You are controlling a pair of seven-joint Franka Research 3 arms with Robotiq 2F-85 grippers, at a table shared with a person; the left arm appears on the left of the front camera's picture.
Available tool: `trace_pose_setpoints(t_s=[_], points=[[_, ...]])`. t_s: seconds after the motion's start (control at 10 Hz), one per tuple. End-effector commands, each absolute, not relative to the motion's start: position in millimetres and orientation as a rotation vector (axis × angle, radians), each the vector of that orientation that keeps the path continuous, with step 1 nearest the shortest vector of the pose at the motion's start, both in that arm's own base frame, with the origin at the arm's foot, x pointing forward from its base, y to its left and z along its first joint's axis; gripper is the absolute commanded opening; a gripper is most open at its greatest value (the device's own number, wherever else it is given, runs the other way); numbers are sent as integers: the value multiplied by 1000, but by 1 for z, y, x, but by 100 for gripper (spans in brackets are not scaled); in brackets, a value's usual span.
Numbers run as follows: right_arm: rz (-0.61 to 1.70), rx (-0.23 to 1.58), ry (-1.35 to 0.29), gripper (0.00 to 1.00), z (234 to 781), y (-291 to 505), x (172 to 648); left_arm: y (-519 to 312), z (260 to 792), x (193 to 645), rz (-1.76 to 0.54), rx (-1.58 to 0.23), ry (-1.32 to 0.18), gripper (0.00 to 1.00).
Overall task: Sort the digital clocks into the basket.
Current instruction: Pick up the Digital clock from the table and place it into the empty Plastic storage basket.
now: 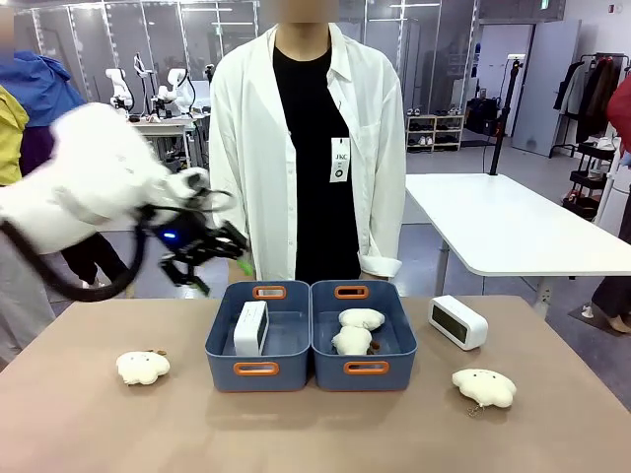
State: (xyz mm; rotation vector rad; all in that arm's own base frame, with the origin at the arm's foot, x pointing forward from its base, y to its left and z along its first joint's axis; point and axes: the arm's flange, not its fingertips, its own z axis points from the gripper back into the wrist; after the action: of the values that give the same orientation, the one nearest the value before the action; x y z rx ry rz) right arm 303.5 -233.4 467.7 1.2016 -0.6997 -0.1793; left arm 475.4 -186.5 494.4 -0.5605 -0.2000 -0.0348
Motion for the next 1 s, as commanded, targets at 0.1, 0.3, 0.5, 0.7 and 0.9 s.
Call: trace_pose_setpoints(t_s=[0.1,0.3,0.5,0.7,0.9], points=[[-165,1202,-710,100,469,-232,302,-57,486,393,-122,-801,-183,100],[-165,1202,-710,100,469,-232,302,42,478,345,-75,-1069,-470,100],[-165,1202,-710,100,469,-232,302,116,447,318,152,-1201,-533,100],[-165,1202,-710,100,469,-232,302,170,429,291,276,-1288,-632,100],[-165,1202,-710,100,469,-232,302,178,431,304,311,-1301,-663,100]])
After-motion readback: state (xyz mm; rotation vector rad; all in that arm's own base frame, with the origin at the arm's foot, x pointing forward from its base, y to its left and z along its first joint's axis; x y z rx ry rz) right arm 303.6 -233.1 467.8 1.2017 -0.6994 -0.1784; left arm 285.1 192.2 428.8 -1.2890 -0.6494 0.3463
